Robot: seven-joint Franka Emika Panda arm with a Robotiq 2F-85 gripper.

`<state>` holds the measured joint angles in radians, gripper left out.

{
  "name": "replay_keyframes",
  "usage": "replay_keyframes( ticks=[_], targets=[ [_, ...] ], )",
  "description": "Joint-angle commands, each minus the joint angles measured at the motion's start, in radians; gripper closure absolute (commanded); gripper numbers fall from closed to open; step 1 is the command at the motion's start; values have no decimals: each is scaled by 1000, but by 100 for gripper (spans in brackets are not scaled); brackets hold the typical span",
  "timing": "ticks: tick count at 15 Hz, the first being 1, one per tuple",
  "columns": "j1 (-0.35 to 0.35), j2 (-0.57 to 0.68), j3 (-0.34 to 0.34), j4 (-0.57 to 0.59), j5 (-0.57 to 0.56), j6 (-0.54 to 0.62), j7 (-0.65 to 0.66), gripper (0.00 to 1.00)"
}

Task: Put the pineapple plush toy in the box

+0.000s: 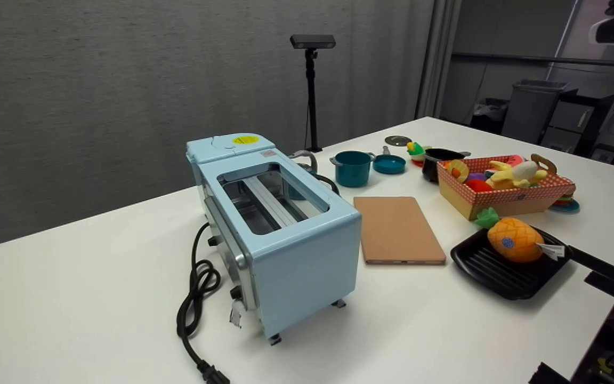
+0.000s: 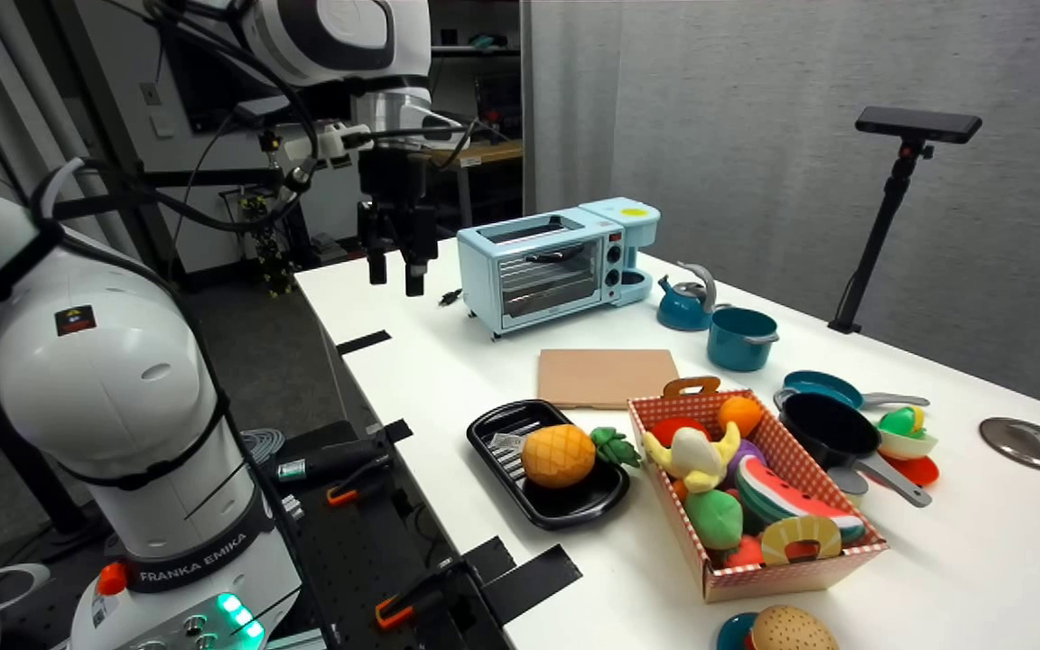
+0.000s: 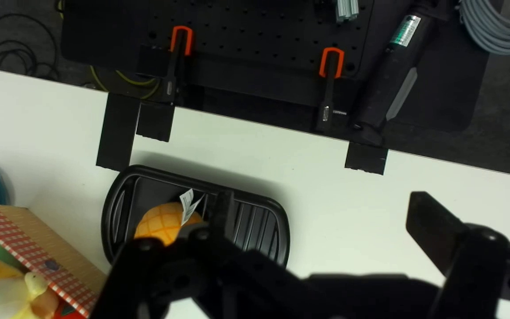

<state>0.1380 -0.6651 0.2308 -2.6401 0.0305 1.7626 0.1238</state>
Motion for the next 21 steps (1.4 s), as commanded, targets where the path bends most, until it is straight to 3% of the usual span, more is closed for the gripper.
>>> replay_keyframes(
  ticks=[1, 7, 15, 21],
  targets=[
    [22, 37, 5, -1, -1, 33, 20, 0],
    [21, 65, 6, -22, -20, 84, 17, 0],
    [30, 103, 20, -100, -18, 241, 27, 0],
    [0, 157, -11, -113, -31, 331, 15, 0]
  ],
)
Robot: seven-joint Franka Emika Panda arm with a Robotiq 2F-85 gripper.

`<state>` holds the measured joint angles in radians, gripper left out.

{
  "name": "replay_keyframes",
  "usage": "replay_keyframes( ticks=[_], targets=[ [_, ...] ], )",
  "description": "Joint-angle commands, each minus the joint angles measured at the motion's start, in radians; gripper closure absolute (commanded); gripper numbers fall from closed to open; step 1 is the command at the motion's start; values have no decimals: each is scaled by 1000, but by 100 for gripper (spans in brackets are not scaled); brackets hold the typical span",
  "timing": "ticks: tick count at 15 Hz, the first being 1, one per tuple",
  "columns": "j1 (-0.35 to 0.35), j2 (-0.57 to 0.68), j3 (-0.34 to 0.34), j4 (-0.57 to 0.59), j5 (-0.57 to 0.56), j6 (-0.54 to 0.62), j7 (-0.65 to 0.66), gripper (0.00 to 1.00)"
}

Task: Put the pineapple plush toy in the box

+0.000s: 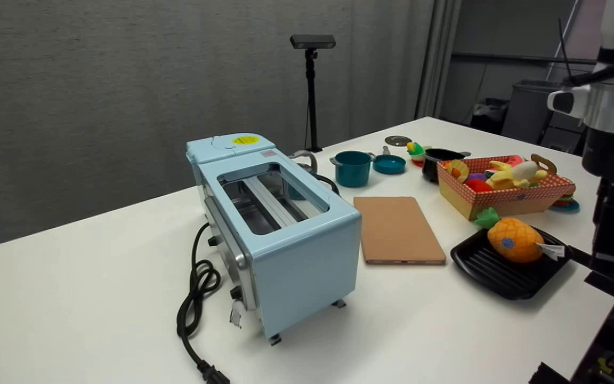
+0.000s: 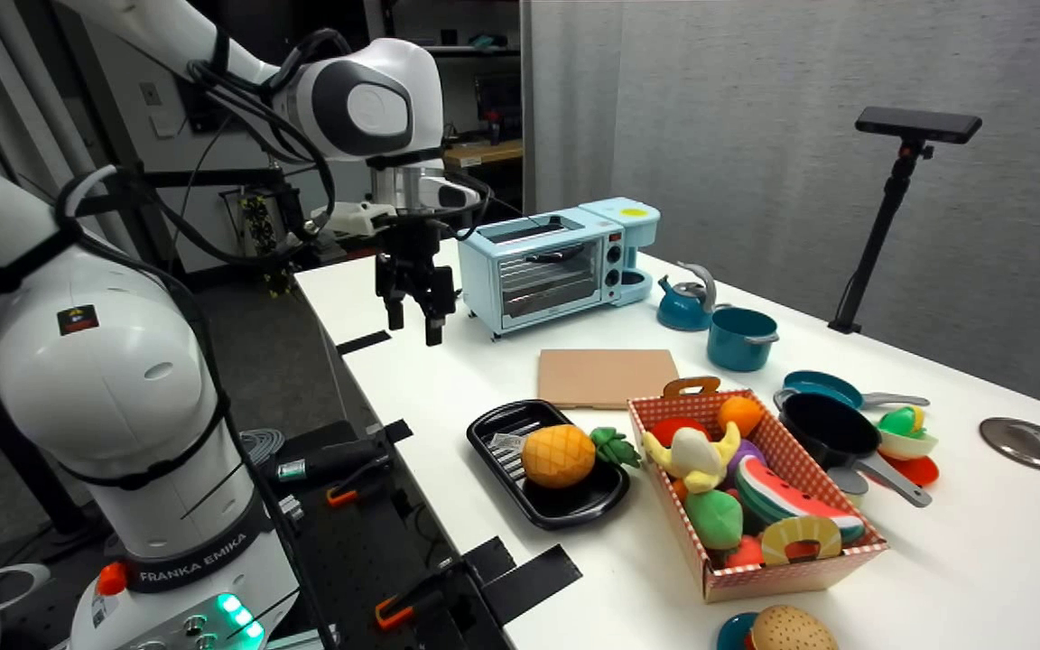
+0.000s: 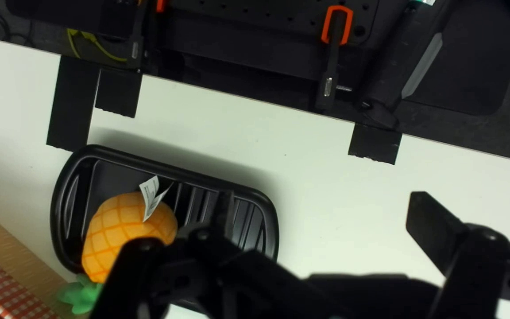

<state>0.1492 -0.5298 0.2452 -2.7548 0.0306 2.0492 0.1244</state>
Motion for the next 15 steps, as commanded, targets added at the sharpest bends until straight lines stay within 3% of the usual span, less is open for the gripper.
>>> replay_keyframes(
  ticks=[1, 9, 15],
  targets=[
    [-21, 26, -38, 2, -33, 56, 11, 0],
    [-105, 72, -141, 2, -37, 114, -8, 0],
    [-135, 121, -169, 2, -46, 149, -8, 0]
  ],
)
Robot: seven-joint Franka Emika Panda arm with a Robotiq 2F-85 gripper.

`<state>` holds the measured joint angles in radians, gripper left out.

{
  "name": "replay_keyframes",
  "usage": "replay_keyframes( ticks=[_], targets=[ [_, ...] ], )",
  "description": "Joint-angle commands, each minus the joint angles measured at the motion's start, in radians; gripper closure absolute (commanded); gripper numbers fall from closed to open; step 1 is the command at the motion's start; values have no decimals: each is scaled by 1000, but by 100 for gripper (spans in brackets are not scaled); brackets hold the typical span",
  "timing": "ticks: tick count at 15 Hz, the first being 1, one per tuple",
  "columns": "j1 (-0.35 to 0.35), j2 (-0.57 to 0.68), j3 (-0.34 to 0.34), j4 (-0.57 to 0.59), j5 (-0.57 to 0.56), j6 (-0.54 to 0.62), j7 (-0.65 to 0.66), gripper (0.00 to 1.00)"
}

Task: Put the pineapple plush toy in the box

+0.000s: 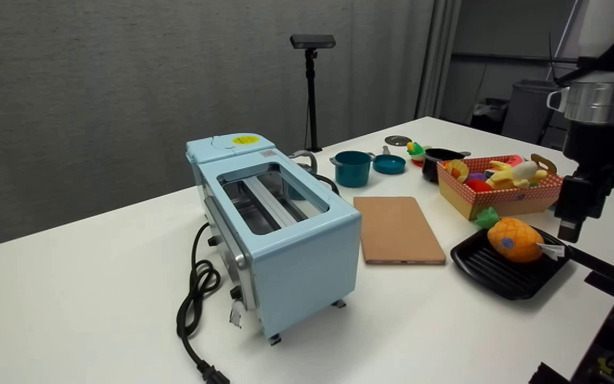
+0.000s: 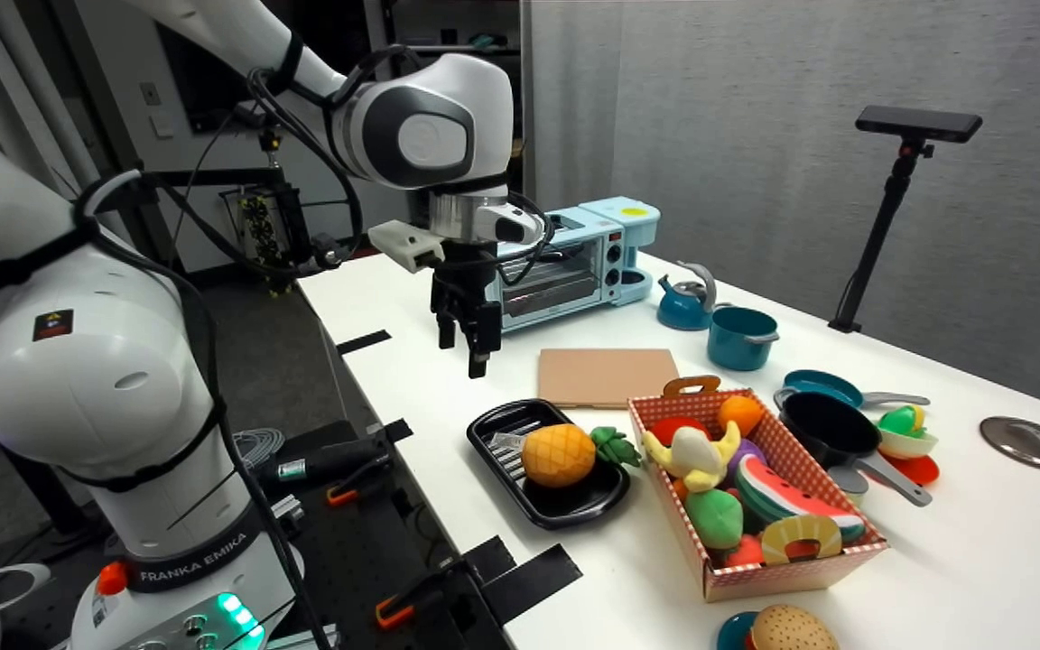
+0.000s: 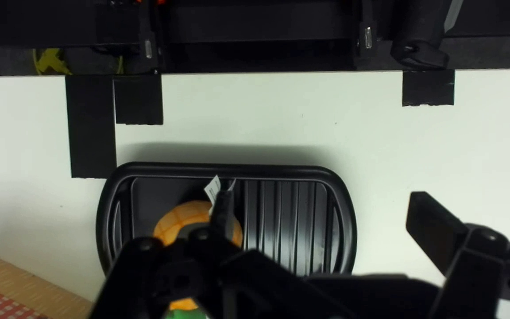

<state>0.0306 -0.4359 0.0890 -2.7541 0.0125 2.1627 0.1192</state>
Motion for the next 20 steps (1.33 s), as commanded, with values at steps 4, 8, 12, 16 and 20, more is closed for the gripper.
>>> replay_keyframes(
  ticks=[4, 8, 12, 16, 20],
  targets=[
    [-33, 40, -44, 2, -22, 47, -13, 0],
    [-57, 24, -72, 5, -26, 40, -13, 0],
    [-79, 16, -95, 17, -27, 34, -21, 0],
    [-107, 10, -119, 32, -33, 28, -31, 0],
    [-139, 5, -142, 52, -54, 21, -40, 0]
  ],
)
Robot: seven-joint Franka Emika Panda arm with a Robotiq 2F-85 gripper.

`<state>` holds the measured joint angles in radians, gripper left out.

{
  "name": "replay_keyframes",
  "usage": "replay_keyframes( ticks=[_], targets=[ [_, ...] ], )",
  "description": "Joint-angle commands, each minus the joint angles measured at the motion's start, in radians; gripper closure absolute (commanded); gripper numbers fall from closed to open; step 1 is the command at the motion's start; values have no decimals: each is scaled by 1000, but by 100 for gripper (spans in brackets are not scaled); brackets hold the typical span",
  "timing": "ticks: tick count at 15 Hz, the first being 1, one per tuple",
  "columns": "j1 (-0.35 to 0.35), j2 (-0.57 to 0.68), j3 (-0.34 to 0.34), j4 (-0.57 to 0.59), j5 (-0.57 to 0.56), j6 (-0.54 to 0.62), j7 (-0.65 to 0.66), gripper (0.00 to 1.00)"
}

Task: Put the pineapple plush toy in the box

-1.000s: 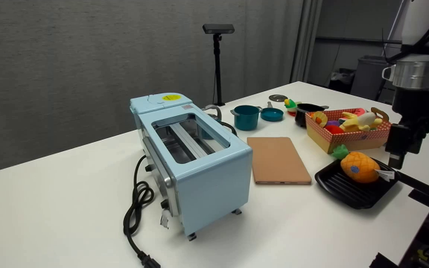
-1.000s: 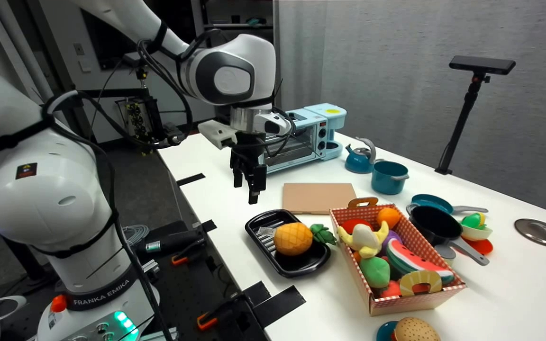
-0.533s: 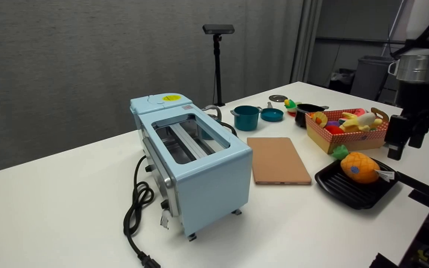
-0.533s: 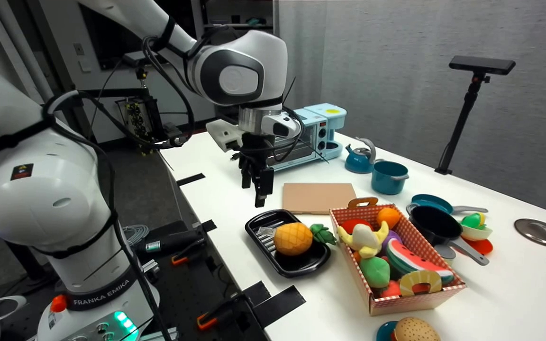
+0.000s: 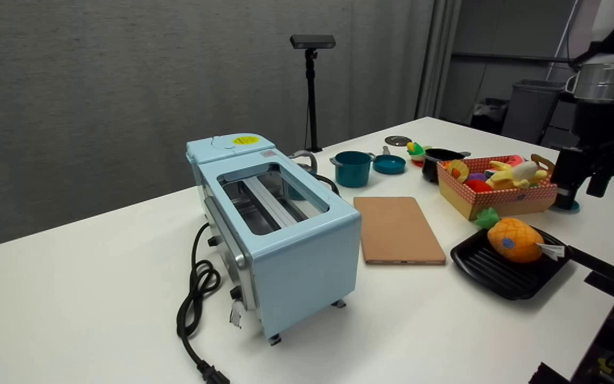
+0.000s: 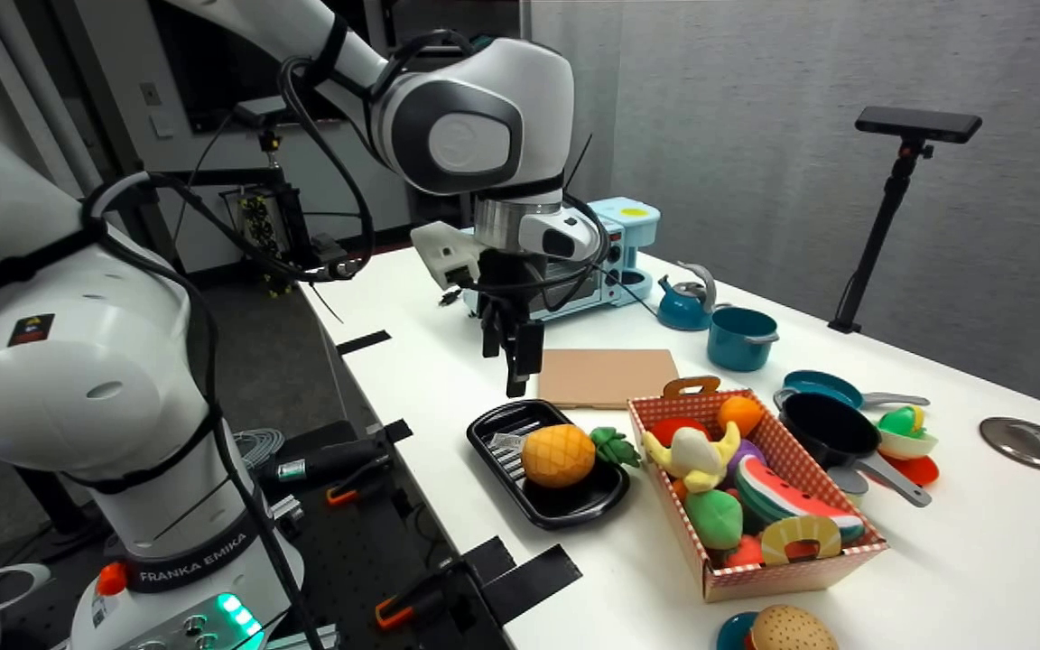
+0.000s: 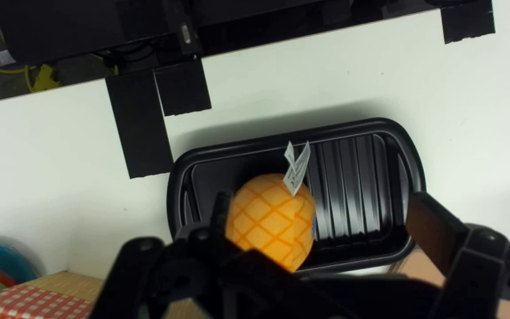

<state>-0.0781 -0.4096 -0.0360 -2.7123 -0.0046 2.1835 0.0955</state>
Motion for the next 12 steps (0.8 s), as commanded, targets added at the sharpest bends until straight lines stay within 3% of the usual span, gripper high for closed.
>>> replay_keyframes(
  ticks=[1, 12],
  targets=[
    [-38, -22, -23, 15, -44, 0, -18, 0],
    [-57, 22, -54, 55, -38, 16, -33, 0]
  ],
)
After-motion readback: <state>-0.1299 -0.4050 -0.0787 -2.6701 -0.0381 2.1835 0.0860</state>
